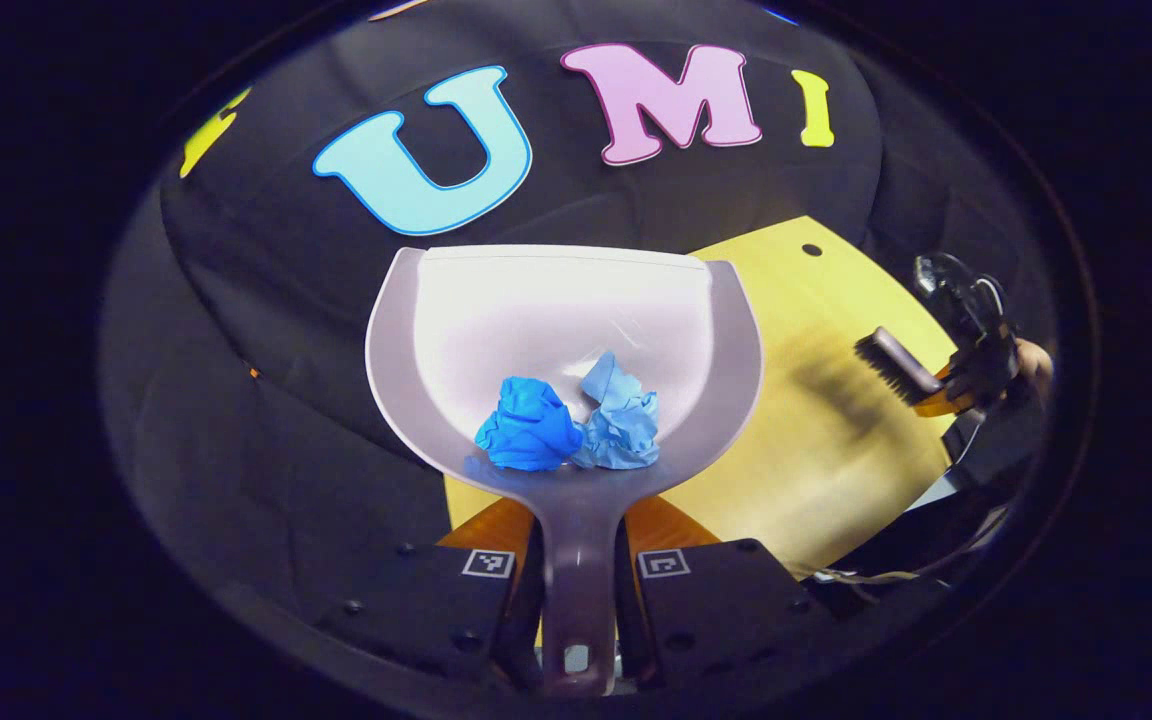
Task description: Pick up the small broom and dustpan from the desktop, sweep the trash into the dustpan with the broom, and then empty the trash into the garbage bin.
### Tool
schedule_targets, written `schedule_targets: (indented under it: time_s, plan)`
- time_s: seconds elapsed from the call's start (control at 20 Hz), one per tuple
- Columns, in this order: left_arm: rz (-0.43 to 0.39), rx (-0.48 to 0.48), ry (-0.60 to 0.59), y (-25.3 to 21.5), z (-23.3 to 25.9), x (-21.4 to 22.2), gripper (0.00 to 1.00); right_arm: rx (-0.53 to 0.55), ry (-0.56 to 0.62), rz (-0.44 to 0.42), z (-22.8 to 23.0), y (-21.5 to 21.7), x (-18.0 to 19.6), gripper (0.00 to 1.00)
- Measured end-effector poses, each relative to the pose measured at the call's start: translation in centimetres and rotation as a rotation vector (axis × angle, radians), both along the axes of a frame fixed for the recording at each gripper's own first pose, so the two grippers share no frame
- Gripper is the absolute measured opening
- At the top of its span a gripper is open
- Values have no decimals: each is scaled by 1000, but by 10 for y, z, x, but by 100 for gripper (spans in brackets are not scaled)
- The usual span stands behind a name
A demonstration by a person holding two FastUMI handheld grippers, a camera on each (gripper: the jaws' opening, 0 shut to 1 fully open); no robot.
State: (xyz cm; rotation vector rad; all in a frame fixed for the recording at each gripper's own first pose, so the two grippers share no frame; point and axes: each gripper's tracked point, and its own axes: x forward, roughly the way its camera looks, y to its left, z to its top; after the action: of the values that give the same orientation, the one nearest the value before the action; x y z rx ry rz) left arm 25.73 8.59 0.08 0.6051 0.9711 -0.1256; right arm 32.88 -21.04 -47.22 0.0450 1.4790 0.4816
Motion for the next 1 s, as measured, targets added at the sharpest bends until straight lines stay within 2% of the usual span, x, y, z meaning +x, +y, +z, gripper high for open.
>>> schedule_targets:
  time_s: [0.05, 0.25, 0.4, 0.6, 0.7, 0.85, 1.0]
  plan:
    - [-13, 83, 16, 14, 6, 18, 29, 1, 0, 1, -1, 1, 0, 27]
    - [-151, 407, 117, 40, 19, 67, 29, 19, 7, -25, 0, 1, 2, 27]
    - [-281, 634, 154, 37, 33, 64, 29, 51, 20, -50, 0, 8, -4, 27]
    - [-388, 787, 151, 36, 40, 68, 29, 46, 48, -77, 3, 10, -8, 27]
    - [-407, 814, 131, 37, 39, 66, 29, 45, 56, -96, 3, 11, -10, 27]
    - [-359, 706, 70, 40, 30, 65, 29, 45, 53, -134, 5, 15, -8, 27]
    - [-283, 583, -42, 39, 29, 62, 29, 35, 32, -152, 5, 15, -7, 27]
